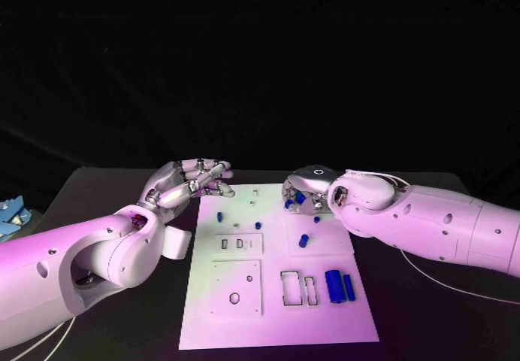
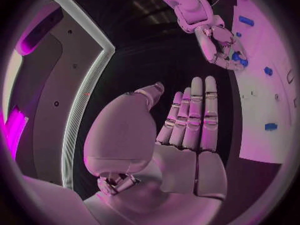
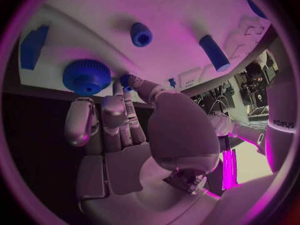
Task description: Assemble the parts on the task board
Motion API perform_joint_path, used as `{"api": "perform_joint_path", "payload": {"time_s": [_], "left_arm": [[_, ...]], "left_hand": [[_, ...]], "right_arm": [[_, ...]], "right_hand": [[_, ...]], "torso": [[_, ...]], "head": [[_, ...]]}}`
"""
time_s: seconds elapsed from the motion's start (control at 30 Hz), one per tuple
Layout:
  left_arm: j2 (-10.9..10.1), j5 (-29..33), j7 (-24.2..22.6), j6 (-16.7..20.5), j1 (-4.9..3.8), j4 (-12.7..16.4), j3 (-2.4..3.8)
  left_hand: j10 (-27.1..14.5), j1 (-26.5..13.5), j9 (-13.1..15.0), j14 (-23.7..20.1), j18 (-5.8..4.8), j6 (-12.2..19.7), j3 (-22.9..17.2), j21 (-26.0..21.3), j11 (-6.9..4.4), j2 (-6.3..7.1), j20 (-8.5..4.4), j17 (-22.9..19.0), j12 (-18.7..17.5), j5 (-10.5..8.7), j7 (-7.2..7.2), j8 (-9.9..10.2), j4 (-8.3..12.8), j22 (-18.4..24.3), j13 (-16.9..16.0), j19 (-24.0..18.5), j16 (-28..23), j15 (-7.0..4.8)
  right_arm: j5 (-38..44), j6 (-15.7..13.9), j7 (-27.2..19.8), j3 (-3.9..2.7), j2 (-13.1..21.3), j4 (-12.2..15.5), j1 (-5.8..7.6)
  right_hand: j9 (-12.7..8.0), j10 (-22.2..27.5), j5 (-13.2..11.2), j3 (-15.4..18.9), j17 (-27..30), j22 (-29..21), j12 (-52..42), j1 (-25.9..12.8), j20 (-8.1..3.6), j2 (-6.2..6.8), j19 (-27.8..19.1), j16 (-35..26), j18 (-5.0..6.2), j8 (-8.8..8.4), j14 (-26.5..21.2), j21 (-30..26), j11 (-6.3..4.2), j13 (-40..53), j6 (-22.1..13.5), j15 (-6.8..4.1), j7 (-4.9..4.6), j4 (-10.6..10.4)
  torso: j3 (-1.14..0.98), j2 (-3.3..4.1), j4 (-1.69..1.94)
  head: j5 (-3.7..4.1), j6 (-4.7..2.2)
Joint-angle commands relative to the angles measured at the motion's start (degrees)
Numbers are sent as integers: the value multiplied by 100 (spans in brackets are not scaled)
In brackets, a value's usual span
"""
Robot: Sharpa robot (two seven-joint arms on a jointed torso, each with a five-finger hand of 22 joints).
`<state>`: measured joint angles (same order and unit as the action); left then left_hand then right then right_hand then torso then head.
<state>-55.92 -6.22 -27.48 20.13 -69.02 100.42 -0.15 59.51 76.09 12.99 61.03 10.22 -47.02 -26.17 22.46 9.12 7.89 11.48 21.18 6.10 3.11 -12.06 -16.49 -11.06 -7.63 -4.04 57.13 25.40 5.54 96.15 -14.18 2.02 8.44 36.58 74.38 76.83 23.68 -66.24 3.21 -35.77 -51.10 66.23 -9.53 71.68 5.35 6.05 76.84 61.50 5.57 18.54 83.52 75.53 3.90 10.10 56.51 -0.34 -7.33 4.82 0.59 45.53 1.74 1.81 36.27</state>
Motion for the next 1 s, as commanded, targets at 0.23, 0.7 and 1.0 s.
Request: {"api": "perform_joint_path", "payload": {"time_s": [0.23,0.7,1.0], "left_arm": [[9,37,-23,-142,-8,8,4],[38,58,-24,-177,-8,-22,4],[55,60,-24,-190,-9,-5,4]], "left_hand": [[-23,-29,1,3,21,32,-5,31,31,34,-4,14,-36,15,-87,36,-7,-5,6,38,18,26],[-25,-25,1,-1,21,34,-11,33,32,24,-4,21,-42,15,-87,39,-4,-5,6,38,23,27],[-26,-20,1,-4,21,36,-16,35,32,17,-4,28,-46,15,-86,41,0,-6,6,38,28,27]], "right_arm": [[108,-628,220,-8,34,183,25],[69,-1001,326,-14,-329,61,113],[48,-1045,325,-14,-637,-199,103]], "right_hand": [[166,-30,71,-51,-51,95,-37,29,2,-85,69,85,-85,57,3,81,6,12,-1,-38,-24,19],[236,-70,80,-67,-107,161,-83,-12,1,-78,99,162,-94,76,18,121,1,48,-55,-41,-33,8],[248,-59,84,-69,-120,165,-82,-26,2,-72,99,178,-94,76,21,123,6,52,-70,-38,-38,4]], "torso": [[11,6,8],[3,48,6],[11,65,26]], "head": [[-4,-55],[-55,-126],[-44,-126]]}}
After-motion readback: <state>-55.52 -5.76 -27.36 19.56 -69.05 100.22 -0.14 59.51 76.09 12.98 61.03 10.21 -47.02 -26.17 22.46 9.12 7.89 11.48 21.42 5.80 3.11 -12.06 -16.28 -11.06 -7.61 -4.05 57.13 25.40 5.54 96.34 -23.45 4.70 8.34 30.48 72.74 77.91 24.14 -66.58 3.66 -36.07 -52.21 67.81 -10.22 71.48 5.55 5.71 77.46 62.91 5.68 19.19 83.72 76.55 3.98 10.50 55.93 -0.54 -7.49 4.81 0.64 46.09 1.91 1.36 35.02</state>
